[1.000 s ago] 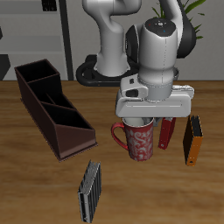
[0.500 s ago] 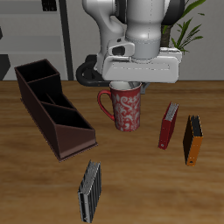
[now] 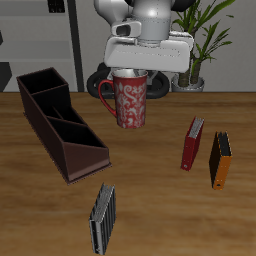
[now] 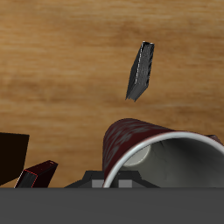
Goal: Place the red mug into the right desk caddy's left compartment
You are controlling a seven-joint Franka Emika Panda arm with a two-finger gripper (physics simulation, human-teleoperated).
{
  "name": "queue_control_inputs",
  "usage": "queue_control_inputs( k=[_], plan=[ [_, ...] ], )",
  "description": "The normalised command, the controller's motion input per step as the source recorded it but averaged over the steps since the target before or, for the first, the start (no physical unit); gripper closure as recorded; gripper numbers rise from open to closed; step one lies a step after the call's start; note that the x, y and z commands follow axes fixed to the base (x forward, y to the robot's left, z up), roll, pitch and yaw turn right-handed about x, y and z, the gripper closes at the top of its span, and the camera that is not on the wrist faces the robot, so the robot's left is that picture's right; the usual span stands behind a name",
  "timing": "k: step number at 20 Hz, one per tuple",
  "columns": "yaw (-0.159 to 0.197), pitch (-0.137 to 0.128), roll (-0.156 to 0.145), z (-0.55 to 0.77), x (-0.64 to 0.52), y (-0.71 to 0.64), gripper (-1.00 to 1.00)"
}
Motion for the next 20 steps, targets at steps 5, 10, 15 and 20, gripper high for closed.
queue_control_inputs(
  k=[5, 10, 15, 20],
  plan=[
    [-0.007, -0.045, -0.041, 0.24, -0.47, -0.38, 1.00],
    [-0.004, 0.036, -0.043, 0.01, -0.29, -0.42, 1.00],
    [-0.020, 0.019, -0.026, 0.08, -0.22, -0.39, 1.00],
    [0.007, -0.014, -0.066, 0.08, -0.14, -0.47, 1.00]
  ],
)
